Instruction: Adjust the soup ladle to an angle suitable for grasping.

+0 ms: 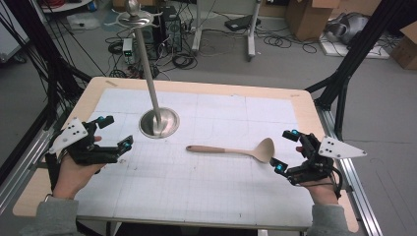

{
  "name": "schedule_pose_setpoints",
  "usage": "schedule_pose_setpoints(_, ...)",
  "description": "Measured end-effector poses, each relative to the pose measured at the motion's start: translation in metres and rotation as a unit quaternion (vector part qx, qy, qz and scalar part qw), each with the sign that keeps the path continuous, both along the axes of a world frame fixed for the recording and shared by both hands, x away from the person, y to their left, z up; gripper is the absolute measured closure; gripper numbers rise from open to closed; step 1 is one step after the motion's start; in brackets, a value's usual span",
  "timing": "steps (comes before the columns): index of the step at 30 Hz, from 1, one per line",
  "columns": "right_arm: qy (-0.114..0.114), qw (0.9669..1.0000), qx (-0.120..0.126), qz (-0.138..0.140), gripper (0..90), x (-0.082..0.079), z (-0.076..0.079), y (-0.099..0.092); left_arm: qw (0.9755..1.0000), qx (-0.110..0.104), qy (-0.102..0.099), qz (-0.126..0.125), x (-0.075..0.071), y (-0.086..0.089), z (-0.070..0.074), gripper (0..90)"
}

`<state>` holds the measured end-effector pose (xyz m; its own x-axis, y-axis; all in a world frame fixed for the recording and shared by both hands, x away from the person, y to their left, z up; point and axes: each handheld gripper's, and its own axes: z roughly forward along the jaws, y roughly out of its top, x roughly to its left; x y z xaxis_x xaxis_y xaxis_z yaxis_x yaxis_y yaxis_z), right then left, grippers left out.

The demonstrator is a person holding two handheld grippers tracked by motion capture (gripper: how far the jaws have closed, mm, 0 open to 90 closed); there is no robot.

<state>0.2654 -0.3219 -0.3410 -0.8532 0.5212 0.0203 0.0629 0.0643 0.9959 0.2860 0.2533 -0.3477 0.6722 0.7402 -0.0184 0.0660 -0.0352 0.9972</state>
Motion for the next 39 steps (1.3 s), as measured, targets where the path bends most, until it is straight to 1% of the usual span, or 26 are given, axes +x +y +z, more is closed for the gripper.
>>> schedule_pose_setpoints(7,0.004,0.9999,-0.012,-0.003,2.1,0.005,-0.003,0.001,1.0,-0.003,0.0,0.005,0.002,0.002,0.001,5.5)
schedule_pose_setpoints(8,0.004,0.9999,-0.014,-0.007,2.1,0.006,-0.005,0.0,1.0,-0.001,0.001,0.006,0.004,0.002,0.0,5.5)
schedule_pose_setpoints(9,0.009,0.9998,-0.014,-0.008,2.1,0.006,-0.006,0.0,1.0,-0.001,0.002,0.008,0.004,0.002,0.0,5.5)
schedule_pose_setpoints(12,0.009,0.9996,-0.013,-0.025,2.1,0.006,-0.008,-0.002,0.9999,-0.002,0.002,0.01,0.006,0.003,0.0,5.5)
schedule_pose_setpoints(13,0.013,0.9994,-0.011,-0.031,2.2,0.005,-0.008,-0.002,0.9999,-0.003,0.002,0.013,0.007,0.003,0.0,5.5)
schedule_pose_setpoints(15,0.014,0.9986,-0.016,-0.049,2.2,0.003,-0.009,-0.002,0.9999,-0.005,0.004,0.015,0.009,0.004,0.0,5.5)
schedule_pose_setpoints(17,0.018,0.9976,-0.017,-0.064,4.2,0.003,-0.01,-0.002,0.9998,-0.008,0.005,0.015,0.009,0.004,0.0,5.5)
schedule_pose_setpoints(18,0.02,0.9973,-0.018,-0.068,4.7,0.003,-0.011,-0.002,0.9998,-0.008,0.006,0.015,0.01,0.004,0.0,5.5)
schedule_pose_setpoints(19,0.023,0.9972,-0.016,-0.069,8.8,0.001,-0.012,-0.001,0.9998,-0.007,0.006,0.015,0.01,0.004,-0.001,5.5)
schedule_pose_setpoints(20,0.022,0.9971,-0.015,-0.071,17.2,0.001,-0.012,-0.001,0.9998,-0.008,0.007,0.014,0.01,0.004,-0.001,5.5)
schedule_pose_setpoints(21,0.017,0.9973,-0.017,-0.07,21.4,0.001,-0.013,-0.001,0.9998,-0.008,0.007,0.015,0.011,0.004,-0.001,5.5)
schedule_pose_setpoints(22,0.015,0.9973,-0.019,-0.069,28.0,0.001,-0.013,0.0,0.9998,-0.009,0.008,0.015,0.011,0.004,-0.001,5.5)
schedule_pose_setpoints(23,0.02,0.9969,-0.024,-0.072,35.9,0.001,-0.013,0.002,0.9998,-0.008,0.009,0.013,0.012,0.004,-0.001,5.5)
schedule_pose_setpoints(24,0.022,0.9965,-0.032,-0.074,40.3,0.001,-0.014,0.004,0.9999,-0.006,0.009,0.013,0.012,0.004,-0.001,5.5)
schedule_pose_setpoints(27,0.03,0.996,-0.037,-0.075,52.3,0.003,-0.017,0.011,0.9998,-0.008,0.01,0.013,0.012,0.004,-0.001,5.5)
schedule_pose_setpoints(29,0.027,0.9955,-0.046,-0.078,60.5,0.005,-0.018,0.016,0.9999,-0.008,0.009,0.012,0.012,0.004,-0.001,5.5)
schedule_pose_setpoints(32,0.034,0.9938,-0.064,-0.084,68.2,0.01,-0.019,0.022,0.9998,-0.008,0.01,0.012,0.01,0.004,-0.001,5.5)
schedule_pose_setpoints(34,0.035,0.9931,-0.069,-0.088,71.6,0.014,-0.019,0.026,0.9999,-0.004,0.011,0.007,0.008,0.004,-0.002,5.5)
schedule_pose_setpoints(36,0.035,0.9925,-0.077,-0.089,76.6,0.017,-0.02,0.03,0.9999,0.001,0.014,0.009,0.007,0.003,-0.003,5.5)
schedule_pose_setpoints(37,0.035,0.9925,-0.077,-0.089,76.6,0.017,-0.02,0.03,0.9999,0.001,0.014,0.009,0.007,0.003,-0.003,5.5)
schedule_pose_setpoints(39,0.036,0.9923,-0.083,-0.085,82.6,0.023,-0.02,0.036,0.9998,0.005,0.017,0.012,0.004,0.004,-0.006,5.5)
